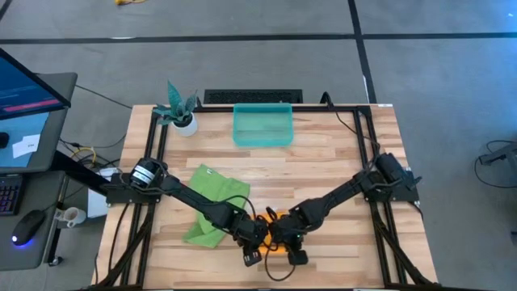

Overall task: Roll microfiber towels into tight, uniform cylinder then place into a basket
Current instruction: Roll the orange microfiber cloth

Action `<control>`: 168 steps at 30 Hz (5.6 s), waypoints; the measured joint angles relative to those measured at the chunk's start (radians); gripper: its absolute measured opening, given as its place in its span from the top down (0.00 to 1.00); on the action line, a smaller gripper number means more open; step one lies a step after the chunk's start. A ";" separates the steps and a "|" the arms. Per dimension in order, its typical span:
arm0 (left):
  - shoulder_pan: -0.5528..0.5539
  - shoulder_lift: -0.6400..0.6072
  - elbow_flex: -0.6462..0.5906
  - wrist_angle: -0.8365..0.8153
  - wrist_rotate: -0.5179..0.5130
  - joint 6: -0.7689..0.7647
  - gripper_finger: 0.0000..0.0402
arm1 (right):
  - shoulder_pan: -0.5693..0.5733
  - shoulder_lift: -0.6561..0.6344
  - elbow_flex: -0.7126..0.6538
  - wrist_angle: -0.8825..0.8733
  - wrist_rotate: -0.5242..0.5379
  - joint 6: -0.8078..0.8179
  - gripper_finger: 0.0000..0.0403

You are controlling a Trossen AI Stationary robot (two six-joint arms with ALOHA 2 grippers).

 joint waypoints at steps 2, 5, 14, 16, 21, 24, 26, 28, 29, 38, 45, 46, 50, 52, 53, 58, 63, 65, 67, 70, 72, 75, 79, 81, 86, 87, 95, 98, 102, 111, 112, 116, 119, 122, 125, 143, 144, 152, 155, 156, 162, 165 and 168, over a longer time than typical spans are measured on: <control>0.000 0.000 0.000 -0.002 0.001 0.000 0.95 | -0.004 0.000 0.000 0.002 0.000 0.011 0.96; 0.000 0.000 0.000 -0.006 0.001 0.001 0.94 | -0.007 0.000 -0.002 0.009 -0.009 0.012 0.97; -0.005 0.000 -0.003 -0.063 0.000 0.115 0.80 | -0.006 0.001 -0.004 0.006 -0.030 0.023 0.95; -0.005 0.000 -0.003 -0.078 0.010 0.143 0.77 | -0.006 0.001 -0.004 0.006 -0.030 0.023 0.96; -0.011 0.000 -0.003 -0.100 0.015 0.210 0.74 | -0.007 0.001 -0.004 0.008 -0.028 0.022 0.97; -0.043 0.000 -0.003 -0.083 -0.010 0.268 0.74 | -0.007 0.002 -0.004 0.010 -0.026 0.022 0.95; -0.079 0.000 -0.002 -0.064 -0.037 0.309 0.74 | -0.008 0.002 -0.004 0.010 -0.025 0.022 0.95; -0.114 0.000 -0.001 -0.048 -0.069 0.332 0.74 | -0.009 0.002 -0.004 0.011 -0.025 0.022 0.97; -0.131 0.000 0.000 -0.045 -0.086 0.341 0.74 | -0.009 0.002 -0.004 0.011 -0.025 0.022 0.97; -0.207 0.003 0.000 0.130 -0.309 0.532 0.74 | -0.022 0.003 -0.004 0.014 -0.025 0.025 0.96; -0.169 0.017 0.002 0.181 -0.322 0.567 0.74 | -0.022 0.003 -0.004 0.011 -0.029 0.036 0.96; -0.165 0.023 0.002 0.180 -0.322 0.569 0.74 | -0.022 0.003 -0.003 0.011 -0.032 0.036 0.95; -0.143 0.047 0.001 0.171 -0.299 0.583 0.74 | -0.022 0.003 -0.003 0.008 -0.036 0.037 0.96; -0.134 0.046 0.001 0.169 -0.301 0.583 0.74 | -0.022 0.003 -0.003 0.008 -0.036 0.037 0.97; -0.129 0.046 0.001 0.170 -0.305 0.583 0.74 | -0.022 0.003 -0.003 0.008 -0.038 0.038 0.97; -0.127 0.045 0.001 0.175 -0.318 0.584 0.74 | -0.022 0.003 -0.002 0.006 -0.037 0.038 0.96; -0.129 0.045 0.001 0.175 -0.334 0.583 0.74 | -0.023 0.003 -0.002 0.004 -0.038 0.038 0.97; -0.129 0.045 0.001 0.175 -0.353 0.584 0.74 | -0.023 0.003 -0.002 0.004 -0.038 0.038 0.97; -0.129 0.045 0.001 0.175 -0.366 0.580 0.74 | -0.023 0.003 -0.002 0.004 -0.038 0.038 0.96; -0.127 0.045 0.001 0.172 -0.398 0.579 0.74 | -0.023 0.003 -0.002 0.003 -0.039 0.038 0.96; -0.127 0.045 0.001 0.161 -0.407 0.580 0.74 | -0.024 0.003 -0.002 0.003 -0.039 0.038 0.97; -0.127 0.044 0.001 0.127 -0.434 0.579 0.74 | -0.024 0.003 -0.002 0.002 -0.040 0.038 0.97; -0.127 0.044 0.001 0.094 -0.507 0.566 0.74 | -0.024 0.003 -0.002 0.002 -0.040 0.039 0.96; -0.127 0.044 0.001 0.087 -0.549 0.566 0.74 | -0.024 0.003 -0.002 0.002 -0.039 0.038 0.96; -0.116 0.044 0.001 0.086 -0.569 0.561 0.74 | -0.024 0.003 -0.002 0.001 -0.037 0.039 0.97; -0.114 0.044 0.001 0.086 -0.569 0.555 0.74 | -0.024 0.003 -0.002 0.001 -0.037 0.039 0.97; -0.086 0.071 0.003 0.073 -0.557 0.431 0.74 | -0.036 0.003 -0.002 -0.001 -0.038 0.049 0.96; -0.076 0.081 0.006 0.074 -0.542 0.375 0.74 | -0.042 0.003 -0.003 -0.002 -0.047 0.063 0.95; -0.075 0.082 0.006 0.070 -0.539 0.342 0.74 | -0.042 0.004 -0.003 0.000 -0.043 0.099 0.87; -0.075 0.084 0.005 0.055 -0.533 0.255 0.74 | -0.044 0.003 -0.001 -0.005 -0.062 0.129 0.66; -0.075 0.084 0.005 0.054 -0.527 0.238 0.74 | -0.049 0.003 -0.001 -0.013 -0.071 0.148 0.64; -0.072 0.084 0.004 0.049 -0.498 0.169 0.74 | -0.058 0.002 0.013 -0.073 -0.088 0.150 0.62; -0.072 0.085 0.004 0.050 -0.497 0.134 0.74 | -0.056 -0.001 0.032 -0.136 -0.079 0.116 0.63; -0.072 0.085 0.004 0.052 -0.486 0.111 0.74 | -0.056 -0.025 0.035 -0.204 -0.063 0.093 0.65; -0.072 0.085 0.003 0.052 -0.485 0.109 0.74 | -0.053 -0.083 0.033 -0.260 -0.009 0.090 0.66; -0.074 0.085 0.001 0.061 -0.507 0.113 0.74 | 0.199 -0.324 -0.239 0.293 0.463 0.011 0.67; -0.073 0.085 0.000 0.063 -0.508 0.113 0.74 | 0.214 -0.312 -0.245 0.324 0.468 0.013 0.67; -0.073 0.085 0.001 0.066 -0.509 0.067 0.74 | 0.248 -0.192 -0.248 0.409 0.514 0.038 0.72; -0.073 0.085 0.000 0.067 -0.509 0.064 0.74 | 0.231 -0.164 -0.247 0.404 0.510 0.070 0.77; -0.073 0.085 0.001 0.067 -0.509 0.063 0.74 | 0.222 -0.157 -0.247 0.402 0.510 0.081 0.79; -0.074 0.085 0.001 0.067 -0.509 0.055 0.74 | 0.185 -0.155 -0.247 0.396 0.510 0.102 0.89; -0.074 0.085 0.001 0.068 -0.509 0.061 0.74 | 0.168 -0.155 -0.247 0.370 0.514 0.143 0.93; -0.074 0.086 0.001 0.068 -0.520 0.075 0.74 | 0.154 -0.155 -0.247 0.309 0.570 0.188 0.96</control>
